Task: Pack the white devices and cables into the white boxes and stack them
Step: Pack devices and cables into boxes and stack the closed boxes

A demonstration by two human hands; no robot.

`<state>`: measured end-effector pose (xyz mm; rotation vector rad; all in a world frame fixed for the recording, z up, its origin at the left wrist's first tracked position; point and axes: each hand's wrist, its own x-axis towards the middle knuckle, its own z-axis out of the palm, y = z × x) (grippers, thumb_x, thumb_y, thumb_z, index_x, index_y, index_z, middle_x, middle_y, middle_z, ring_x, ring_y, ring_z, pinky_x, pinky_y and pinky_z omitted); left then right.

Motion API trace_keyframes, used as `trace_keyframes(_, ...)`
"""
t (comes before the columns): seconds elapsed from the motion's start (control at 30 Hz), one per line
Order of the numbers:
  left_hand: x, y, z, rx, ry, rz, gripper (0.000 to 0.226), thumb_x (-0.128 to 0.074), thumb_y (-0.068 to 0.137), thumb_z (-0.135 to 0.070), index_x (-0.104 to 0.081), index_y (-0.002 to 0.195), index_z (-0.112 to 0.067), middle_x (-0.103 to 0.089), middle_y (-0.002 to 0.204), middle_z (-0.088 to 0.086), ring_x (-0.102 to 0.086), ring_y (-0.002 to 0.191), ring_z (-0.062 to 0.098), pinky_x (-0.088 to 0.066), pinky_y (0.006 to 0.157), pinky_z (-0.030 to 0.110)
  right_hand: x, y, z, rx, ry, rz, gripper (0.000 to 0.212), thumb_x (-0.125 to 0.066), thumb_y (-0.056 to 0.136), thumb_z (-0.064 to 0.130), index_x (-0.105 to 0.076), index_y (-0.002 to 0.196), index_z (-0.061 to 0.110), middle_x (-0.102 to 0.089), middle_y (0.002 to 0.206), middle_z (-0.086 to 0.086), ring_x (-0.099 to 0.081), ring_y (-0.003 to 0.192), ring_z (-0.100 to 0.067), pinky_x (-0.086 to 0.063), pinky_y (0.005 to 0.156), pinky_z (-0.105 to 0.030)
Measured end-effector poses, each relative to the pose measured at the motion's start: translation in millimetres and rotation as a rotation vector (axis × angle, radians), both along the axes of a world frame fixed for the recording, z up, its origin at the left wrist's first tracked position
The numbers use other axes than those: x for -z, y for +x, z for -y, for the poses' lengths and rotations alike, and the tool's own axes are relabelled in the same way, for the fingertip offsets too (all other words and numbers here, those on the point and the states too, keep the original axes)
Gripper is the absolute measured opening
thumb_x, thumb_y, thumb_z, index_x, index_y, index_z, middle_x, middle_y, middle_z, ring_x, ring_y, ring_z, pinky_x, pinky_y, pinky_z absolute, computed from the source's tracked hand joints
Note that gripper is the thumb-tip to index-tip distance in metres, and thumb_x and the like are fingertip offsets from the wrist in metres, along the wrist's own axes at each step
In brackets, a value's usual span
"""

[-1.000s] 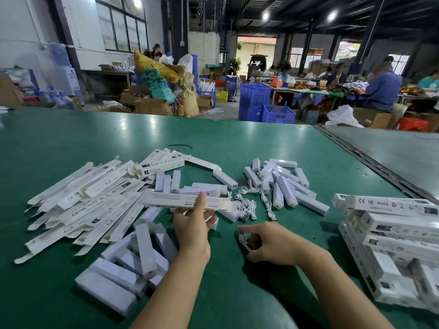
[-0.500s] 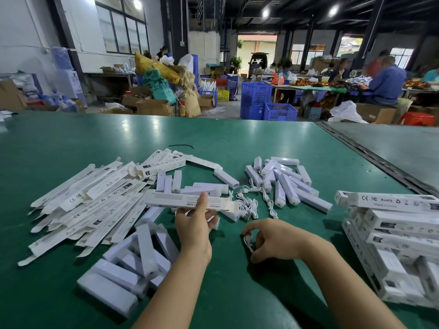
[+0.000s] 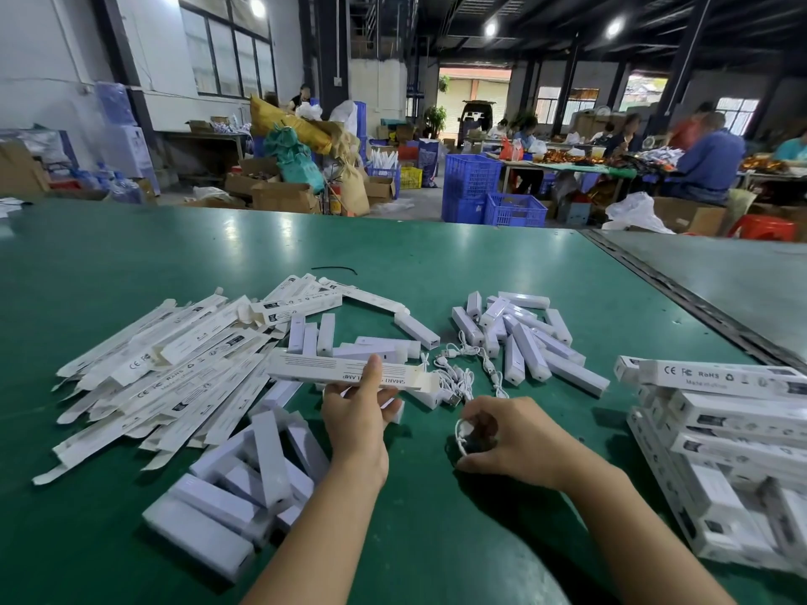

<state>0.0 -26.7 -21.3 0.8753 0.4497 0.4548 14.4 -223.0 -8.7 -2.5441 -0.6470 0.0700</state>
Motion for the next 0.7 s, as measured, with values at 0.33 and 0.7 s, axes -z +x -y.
trace_keyframes(0.33,0,-1,4,0.054,0.040,0.019,0.017,-0.072,0.090,-0.021,-0.059,0.101,-0.016,-0.073,0.090,0.002,-0.070,0.069,0.013,-0.053,0.055,0.027,1,-7,-4,0.133,0.269,0.096,0.025,-0.081,0.077,0.038,-0.071,0.095,0.024,-0.069,0.070,0.009,-0.063,0.063,-0.002,-0.048,0.062,-0.010)
trace_keyframes(0.7,0,-11,17,0.204,0.400,0.116,0.015,-0.074,0.089,-0.016,-0.063,0.099,-0.016,-0.077,0.087,-0.002,-0.074,0.080,0.014,-0.055,0.058,0.022,-11,-17,-8,0.157,0.428,-0.124,0.015,-0.074,0.087,0.026,-0.071,0.078,0.013,-0.070,0.062,-0.008,-0.060,0.049,-0.012,-0.051,0.055,-0.020)
